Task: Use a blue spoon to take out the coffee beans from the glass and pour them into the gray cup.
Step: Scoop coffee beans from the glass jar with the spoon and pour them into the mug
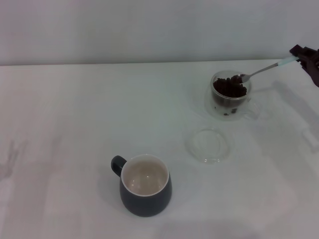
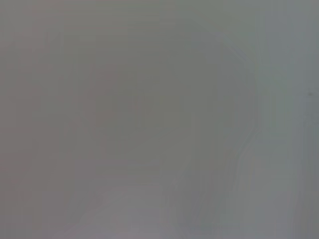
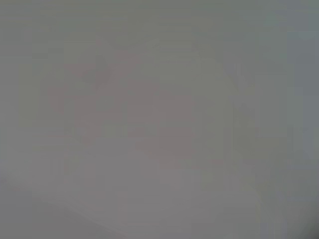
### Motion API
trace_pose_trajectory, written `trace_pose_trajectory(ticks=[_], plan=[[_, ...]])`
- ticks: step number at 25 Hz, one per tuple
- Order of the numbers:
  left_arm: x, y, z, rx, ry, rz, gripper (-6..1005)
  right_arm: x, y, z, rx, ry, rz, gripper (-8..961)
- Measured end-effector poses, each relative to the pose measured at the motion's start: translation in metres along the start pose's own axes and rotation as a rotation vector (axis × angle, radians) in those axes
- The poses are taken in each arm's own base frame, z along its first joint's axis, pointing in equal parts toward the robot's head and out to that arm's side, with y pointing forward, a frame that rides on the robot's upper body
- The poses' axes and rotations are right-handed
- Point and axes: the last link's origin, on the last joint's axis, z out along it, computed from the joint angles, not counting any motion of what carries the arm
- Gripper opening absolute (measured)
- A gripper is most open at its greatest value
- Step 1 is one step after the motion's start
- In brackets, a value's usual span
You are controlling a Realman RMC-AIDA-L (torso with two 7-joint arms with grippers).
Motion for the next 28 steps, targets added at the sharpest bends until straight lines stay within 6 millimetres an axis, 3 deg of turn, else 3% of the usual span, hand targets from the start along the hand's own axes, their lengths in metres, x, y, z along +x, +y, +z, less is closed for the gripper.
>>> trace_pose_trajectory(ticks=[10, 22, 28], plan=[[-0.001, -0.001, -0.002, 0.004, -0.004, -0.001, 800, 0.004, 0.014, -0.015, -0.142, 0.062, 0.077, 144], [-0.003, 0.003, -0.003, -0.007, -0.016, -0.008, 799, 0.053, 0.059, 0.001, -0.315, 0.457, 0.059, 144], [-0.004, 0.006, -0.004, -0.013, -0.019, -0.011, 799, 0.067, 0.073, 0.001, -0.379, 0.558, 0.031, 144]])
